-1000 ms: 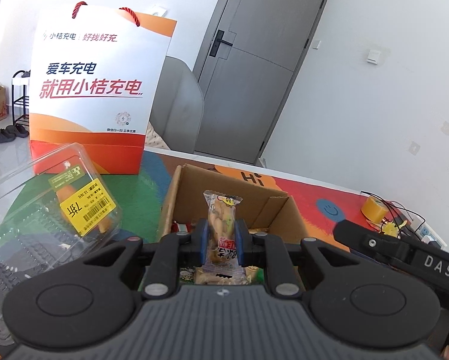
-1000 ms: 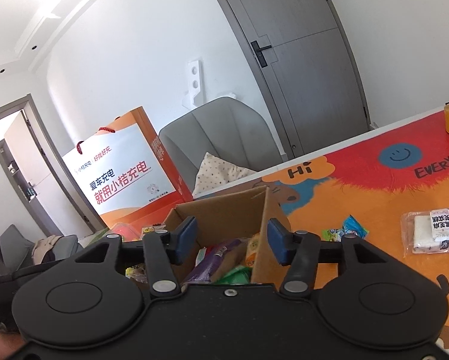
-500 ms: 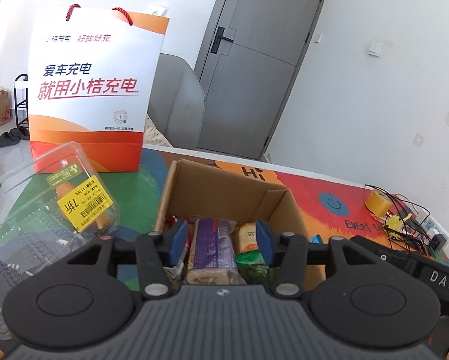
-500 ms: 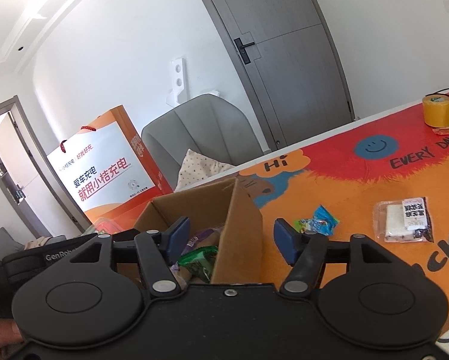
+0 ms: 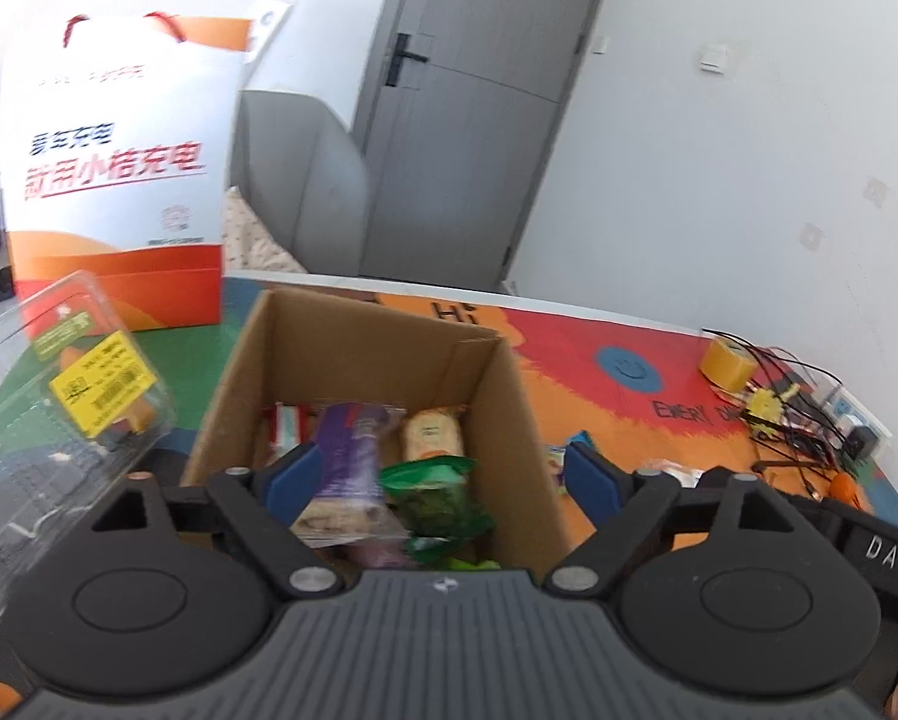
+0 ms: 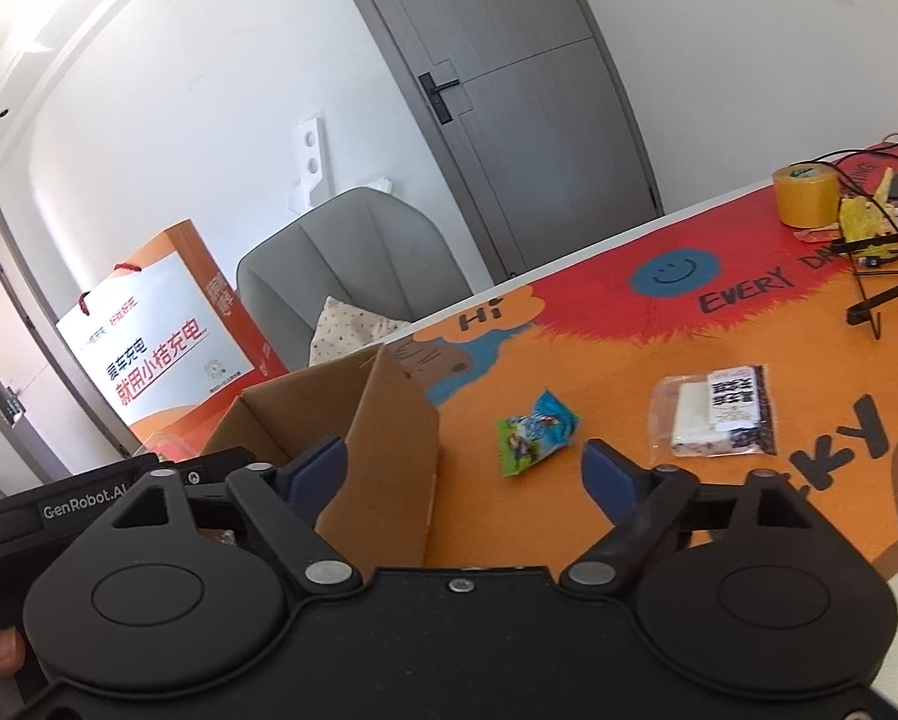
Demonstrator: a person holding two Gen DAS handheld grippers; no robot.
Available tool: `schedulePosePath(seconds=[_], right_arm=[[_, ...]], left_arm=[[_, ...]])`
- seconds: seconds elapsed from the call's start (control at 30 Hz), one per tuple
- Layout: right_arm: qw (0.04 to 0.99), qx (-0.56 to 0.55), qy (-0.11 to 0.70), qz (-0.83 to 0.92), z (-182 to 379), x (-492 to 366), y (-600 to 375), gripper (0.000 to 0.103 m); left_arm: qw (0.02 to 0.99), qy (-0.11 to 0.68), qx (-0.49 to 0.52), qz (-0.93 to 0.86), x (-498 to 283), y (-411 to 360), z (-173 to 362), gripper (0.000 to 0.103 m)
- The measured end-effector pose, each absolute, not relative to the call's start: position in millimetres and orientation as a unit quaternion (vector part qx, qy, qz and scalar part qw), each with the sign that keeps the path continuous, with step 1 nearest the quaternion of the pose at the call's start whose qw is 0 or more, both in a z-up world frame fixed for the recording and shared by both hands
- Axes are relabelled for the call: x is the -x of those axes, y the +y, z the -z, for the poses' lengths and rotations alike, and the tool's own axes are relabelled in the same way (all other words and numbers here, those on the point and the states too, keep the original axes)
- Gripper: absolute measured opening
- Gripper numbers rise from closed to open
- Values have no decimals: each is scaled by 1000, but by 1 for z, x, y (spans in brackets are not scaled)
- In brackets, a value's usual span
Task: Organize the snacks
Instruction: 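Move the left tool to the blue candy packet while the right approaches the white bread packet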
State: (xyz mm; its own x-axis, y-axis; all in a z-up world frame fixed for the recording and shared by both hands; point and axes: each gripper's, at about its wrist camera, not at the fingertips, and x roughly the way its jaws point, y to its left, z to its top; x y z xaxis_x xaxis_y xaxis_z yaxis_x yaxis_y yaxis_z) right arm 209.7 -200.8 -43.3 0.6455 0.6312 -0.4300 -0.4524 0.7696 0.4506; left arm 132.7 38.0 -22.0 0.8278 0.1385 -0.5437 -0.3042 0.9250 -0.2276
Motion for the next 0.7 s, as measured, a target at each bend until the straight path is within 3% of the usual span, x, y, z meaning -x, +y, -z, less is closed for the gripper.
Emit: schedulePosePath(seconds=[0.03,0.3,0.7], right_arm=[[897,-156,290,-294,43,-211,-205,103],[902,-178,297,-259,51,-221,-236,103],[905,-189,297,-237,55,-233,-263,103]], left_arm=[[945,267,147,-120,-134,34,21,93],[946,274,140,-103,-145,11,20,102],[945,295,129,-62,-173,-22,19,102]])
